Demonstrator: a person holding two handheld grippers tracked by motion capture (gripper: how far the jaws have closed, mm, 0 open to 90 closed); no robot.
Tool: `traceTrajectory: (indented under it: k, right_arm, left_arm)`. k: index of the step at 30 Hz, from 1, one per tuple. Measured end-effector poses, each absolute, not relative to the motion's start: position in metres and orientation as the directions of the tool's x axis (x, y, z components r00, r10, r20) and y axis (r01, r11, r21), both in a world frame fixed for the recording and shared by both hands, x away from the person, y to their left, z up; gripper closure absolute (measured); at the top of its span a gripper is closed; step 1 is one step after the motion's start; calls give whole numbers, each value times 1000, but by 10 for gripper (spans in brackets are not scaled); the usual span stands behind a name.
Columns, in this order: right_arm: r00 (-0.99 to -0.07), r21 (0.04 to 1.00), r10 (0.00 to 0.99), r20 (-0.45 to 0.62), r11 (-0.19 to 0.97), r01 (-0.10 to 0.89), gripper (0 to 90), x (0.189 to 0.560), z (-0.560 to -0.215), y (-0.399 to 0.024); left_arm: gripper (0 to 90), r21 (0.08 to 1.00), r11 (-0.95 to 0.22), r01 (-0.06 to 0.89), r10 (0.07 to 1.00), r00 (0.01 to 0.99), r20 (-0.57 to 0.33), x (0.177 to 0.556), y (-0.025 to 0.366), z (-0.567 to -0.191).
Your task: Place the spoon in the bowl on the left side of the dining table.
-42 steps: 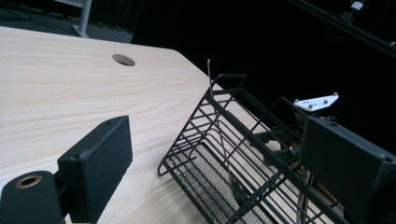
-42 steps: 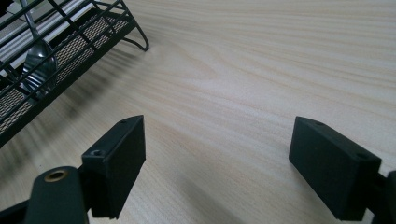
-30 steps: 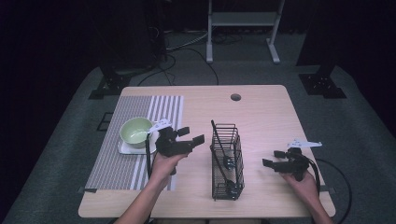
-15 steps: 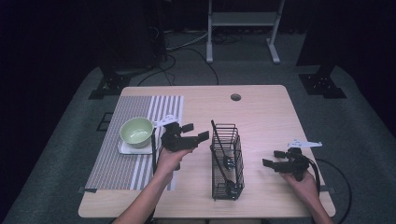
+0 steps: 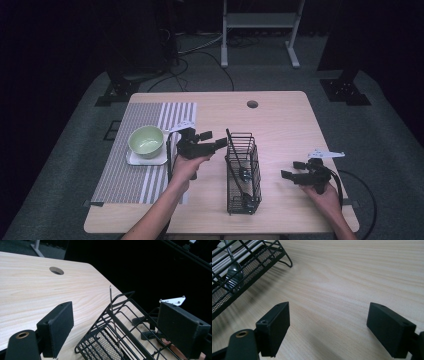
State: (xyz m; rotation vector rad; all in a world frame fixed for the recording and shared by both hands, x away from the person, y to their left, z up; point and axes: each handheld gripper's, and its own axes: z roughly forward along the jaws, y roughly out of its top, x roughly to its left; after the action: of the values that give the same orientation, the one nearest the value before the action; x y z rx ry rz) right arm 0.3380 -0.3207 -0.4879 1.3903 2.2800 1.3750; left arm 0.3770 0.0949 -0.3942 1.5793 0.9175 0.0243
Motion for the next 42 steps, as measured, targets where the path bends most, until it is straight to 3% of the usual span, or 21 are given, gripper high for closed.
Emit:
traceTrajectory:
  k: [12, 14, 19, 34, 42]
  right_arm:
    - [-564, 755, 761, 320, 154, 637, 176, 338, -488, -321]
    - [-565, 756, 761, 320, 155, 637, 176, 338, -488, -321]
    - [-565, 756, 760, 321, 155, 636, 176, 338, -488, -321]
    - [-565, 755, 760, 322, 155, 638, 175, 338, -488, -321]
    - [-567, 756, 758, 322, 155, 637, 175, 338, -488, -321]
  left_arm:
    - [146, 833, 78, 547, 560, 668, -491, 389, 90, -395]
    - [205, 832, 87, 548, 555, 667, -497, 391, 90, -396]
    - [233, 822, 111, 558, 557, 650, -517, 395, 92, -399]
    - [437, 820, 124, 558, 527, 663, -531, 403, 87, -399]
    - [586, 823, 119, 555, 515, 674, -529, 405, 82, -398]
